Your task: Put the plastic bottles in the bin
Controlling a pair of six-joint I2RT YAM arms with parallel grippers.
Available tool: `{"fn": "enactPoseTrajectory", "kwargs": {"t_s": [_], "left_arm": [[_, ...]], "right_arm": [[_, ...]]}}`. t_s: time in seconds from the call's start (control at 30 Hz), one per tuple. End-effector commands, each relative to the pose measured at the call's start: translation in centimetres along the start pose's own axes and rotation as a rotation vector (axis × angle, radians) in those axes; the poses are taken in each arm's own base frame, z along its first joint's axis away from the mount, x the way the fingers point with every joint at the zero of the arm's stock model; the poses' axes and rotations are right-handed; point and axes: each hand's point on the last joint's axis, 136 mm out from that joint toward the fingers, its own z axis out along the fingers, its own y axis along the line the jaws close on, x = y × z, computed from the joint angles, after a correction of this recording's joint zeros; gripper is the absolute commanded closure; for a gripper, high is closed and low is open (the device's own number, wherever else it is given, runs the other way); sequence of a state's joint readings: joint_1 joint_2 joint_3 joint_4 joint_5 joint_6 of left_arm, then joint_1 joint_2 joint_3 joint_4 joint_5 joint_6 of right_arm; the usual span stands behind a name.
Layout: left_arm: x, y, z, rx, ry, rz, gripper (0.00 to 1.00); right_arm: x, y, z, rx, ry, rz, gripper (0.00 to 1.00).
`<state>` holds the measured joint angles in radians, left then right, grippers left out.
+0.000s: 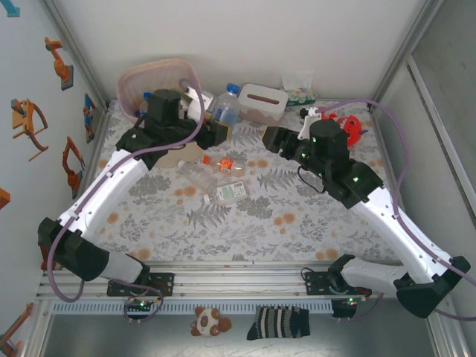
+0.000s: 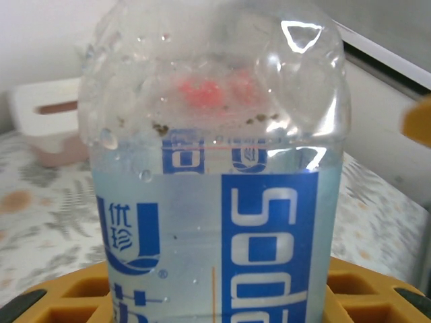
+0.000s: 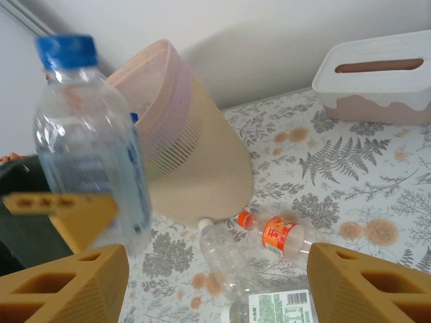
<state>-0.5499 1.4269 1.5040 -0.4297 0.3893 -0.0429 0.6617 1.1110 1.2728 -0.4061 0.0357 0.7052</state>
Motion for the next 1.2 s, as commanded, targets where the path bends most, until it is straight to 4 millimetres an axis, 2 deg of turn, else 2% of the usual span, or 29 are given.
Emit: {"fn": "enactPoseTrajectory", "kwargs": {"t_s": [0.0, 0.27, 0.4, 0.57, 0.77, 0.97, 1.17], "left_arm": [[-2.3, 3.9, -1.8, -0.181, -0.051, -0.065, 0.55], [-5.4, 11.9, -5.6, -0.434, -0.141, -0.191, 0.58], [-6.3, 15.5, -6.6, -0.515, -0.187, -0.290, 0.57], [-6.5, 18.3, -5.6, -0.549, -0.216, -0.400, 0.52], [-6.1, 20.9, -3.4, -0.571, -0.164, -0.491, 0.49], [-4.6, 23.3, 0.3, -0.505, -0.092, -0.622, 0.48], [-2.3, 24.5, 3.8, -0.427, -0.007, -0.732, 0.47]], "right_arm": [[-1.9, 0.3, -1.3, 0.004, -0.058, -0.011, 0.30], [-1.8, 0.2, -1.2, 0.010, -0.056, -0.011, 0.31], [-1.8, 0.0, -1.0, 0.017, -0.054, -0.011, 0.31], [-1.8, -0.1, -1.0, 0.022, -0.056, -0.008, 0.31], [-1.7, -0.4, -1.0, 0.034, -0.054, -0.006, 0.31], [-1.6, -0.8, -1.4, 0.048, -0.059, -0.003, 0.31], [-1.7, -1.3, -2.0, 0.066, -0.074, 0.000, 0.31]]}}
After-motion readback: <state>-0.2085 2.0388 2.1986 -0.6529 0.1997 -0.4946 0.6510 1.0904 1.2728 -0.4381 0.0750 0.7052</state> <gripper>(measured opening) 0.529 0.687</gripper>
